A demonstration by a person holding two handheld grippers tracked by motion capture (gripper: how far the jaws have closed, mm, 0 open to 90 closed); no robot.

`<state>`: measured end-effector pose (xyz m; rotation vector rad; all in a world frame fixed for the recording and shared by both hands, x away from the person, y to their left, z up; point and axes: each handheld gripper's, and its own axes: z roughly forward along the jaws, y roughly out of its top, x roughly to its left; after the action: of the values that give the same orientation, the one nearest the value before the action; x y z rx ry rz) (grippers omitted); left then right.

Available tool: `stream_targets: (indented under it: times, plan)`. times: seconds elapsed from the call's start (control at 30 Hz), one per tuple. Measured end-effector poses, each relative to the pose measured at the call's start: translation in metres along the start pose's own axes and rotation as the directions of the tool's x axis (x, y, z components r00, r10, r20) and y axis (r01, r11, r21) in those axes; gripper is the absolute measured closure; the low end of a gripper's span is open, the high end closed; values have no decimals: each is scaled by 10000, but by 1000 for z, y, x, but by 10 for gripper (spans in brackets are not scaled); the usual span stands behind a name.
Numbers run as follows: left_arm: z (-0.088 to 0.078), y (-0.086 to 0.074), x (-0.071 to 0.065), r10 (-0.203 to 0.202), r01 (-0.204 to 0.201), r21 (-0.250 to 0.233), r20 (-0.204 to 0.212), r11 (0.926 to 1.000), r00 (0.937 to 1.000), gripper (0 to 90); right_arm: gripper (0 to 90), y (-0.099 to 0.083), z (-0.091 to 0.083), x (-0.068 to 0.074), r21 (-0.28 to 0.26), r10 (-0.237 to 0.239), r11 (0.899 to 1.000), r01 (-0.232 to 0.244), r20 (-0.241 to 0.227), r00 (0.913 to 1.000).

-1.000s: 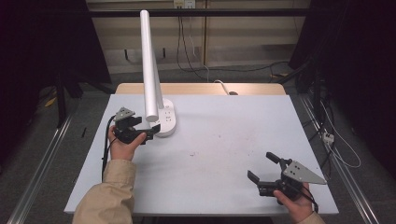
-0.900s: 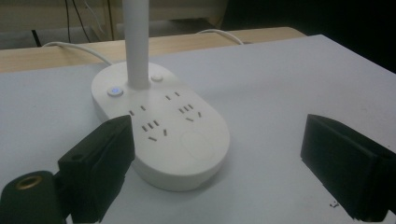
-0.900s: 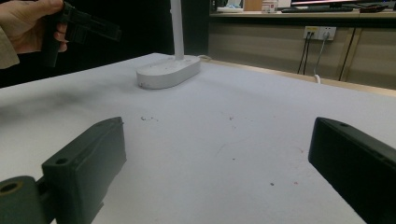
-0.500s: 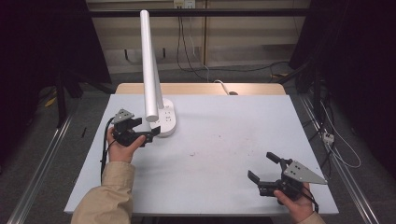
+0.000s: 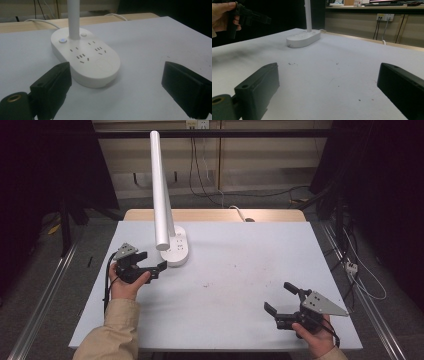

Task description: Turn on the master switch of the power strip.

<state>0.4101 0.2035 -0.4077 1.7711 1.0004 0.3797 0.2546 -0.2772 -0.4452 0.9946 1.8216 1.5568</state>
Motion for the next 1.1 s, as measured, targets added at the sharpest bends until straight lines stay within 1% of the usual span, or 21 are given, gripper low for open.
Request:
stream_targets:
  times: [0.1,0.13,0.17,0.2,0.53,0.7,0.73,0.87,0.93,1.1]
  plan:
    - [-4,-3,0,38,-38,-17,-7,10000,10000,92,36,0,0,0,-13,-21,10000,21,-3,10000]
    - [-5,-4,-1,-7,7,-42,23,10000,10000,92,36,0,0,0,-8,-37,10000,37,-7,10000]
    - [-6,-6,-1,70,-70,0,32,10000,10000,91,36,0,0,0,0,-25,10000,25,-5,10000]
    - [-6,-7,-1,61,-61,-3,17,10000,10000,91,36,0,0,0,-10,-25,10000,25,-10,10000]
    - [-13,-19,-7,192,-191,-25,198,9998,9996,90,36,0,-1,-1,9,7,10000,-7,32,10000]
    - [-16,-25,-7,328,-329,76,150,9994,9993,89,36,0,-1,0,19,13,10000,-13,22,10000]
    - [-17,-26,-7,222,-224,69,206,9997,9995,90,36,-1,-1,0,28,14,10000,-14,23,10000]
    - [-20,-30,-7,279,-279,42,183,9996,9994,90,37,-1,-1,-1,29,4,10000,-5,29,10000]
    - [-20,-33,-7,178,-178,46,190,9998,9997,90,37,-1,-1,-1,49,4,10000,-4,25,10000]
    - [-24,-37,-7,174,-174,0,208,9998,9996,90,37,-1,0,0,47,-9,10000,9,12,10000]
